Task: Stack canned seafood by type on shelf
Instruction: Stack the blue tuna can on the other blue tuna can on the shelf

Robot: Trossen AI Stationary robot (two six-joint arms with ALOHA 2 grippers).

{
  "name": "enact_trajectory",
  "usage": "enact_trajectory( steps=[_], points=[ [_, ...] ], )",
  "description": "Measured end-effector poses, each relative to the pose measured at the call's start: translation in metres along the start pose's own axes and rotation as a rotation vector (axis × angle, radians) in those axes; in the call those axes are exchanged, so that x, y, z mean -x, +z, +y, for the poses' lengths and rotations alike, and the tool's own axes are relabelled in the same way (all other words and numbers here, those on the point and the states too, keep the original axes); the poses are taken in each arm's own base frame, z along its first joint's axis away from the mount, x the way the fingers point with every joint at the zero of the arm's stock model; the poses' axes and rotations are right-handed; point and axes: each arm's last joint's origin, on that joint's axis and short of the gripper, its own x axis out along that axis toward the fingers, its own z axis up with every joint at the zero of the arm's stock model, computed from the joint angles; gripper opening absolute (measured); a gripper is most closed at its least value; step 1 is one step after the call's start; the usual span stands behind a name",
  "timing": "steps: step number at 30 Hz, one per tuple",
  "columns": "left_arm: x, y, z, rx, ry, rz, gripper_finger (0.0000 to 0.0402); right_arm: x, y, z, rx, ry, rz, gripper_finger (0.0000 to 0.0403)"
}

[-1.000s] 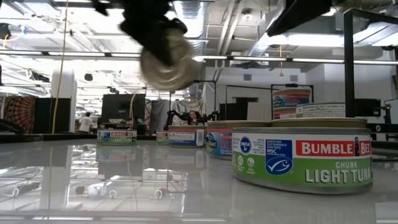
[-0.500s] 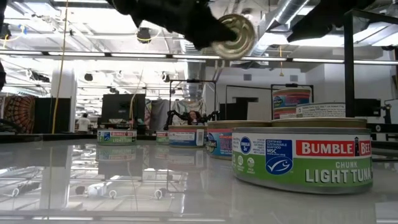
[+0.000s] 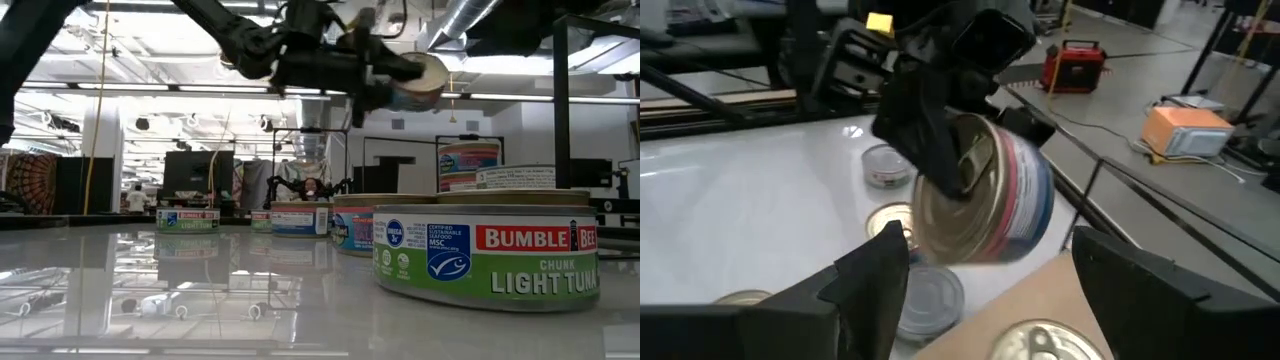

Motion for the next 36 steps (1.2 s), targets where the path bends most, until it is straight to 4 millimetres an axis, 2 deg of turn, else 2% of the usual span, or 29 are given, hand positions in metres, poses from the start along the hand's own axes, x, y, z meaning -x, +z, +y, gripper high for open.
enact_trajectory(
  steps=[7,15,23,36],
  points=[
    [-0.036,-0.007,0.008,0.195,-0.026,-0.001,0.0180,0.012,0.001,-0.011,0.014,-0.027,-0.032,0.0306],
    [-0.071,-0.013,0.021,0.249,-0.020,0.038,0.0180,0.031,0.007,-0.020,0.068,-0.042,-0.137,0.0306],
    [-0.076,-0.007,0.024,0.164,0.104,0.081,0.0180,0.041,0.009,-0.029,0.137,-0.095,-0.181,0.0306],
    [-0.075,-0.010,0.026,0.291,0.111,0.114,0.0180,0.040,0.011,-0.034,0.147,-0.143,-0.194,0.0306]
  ],
)
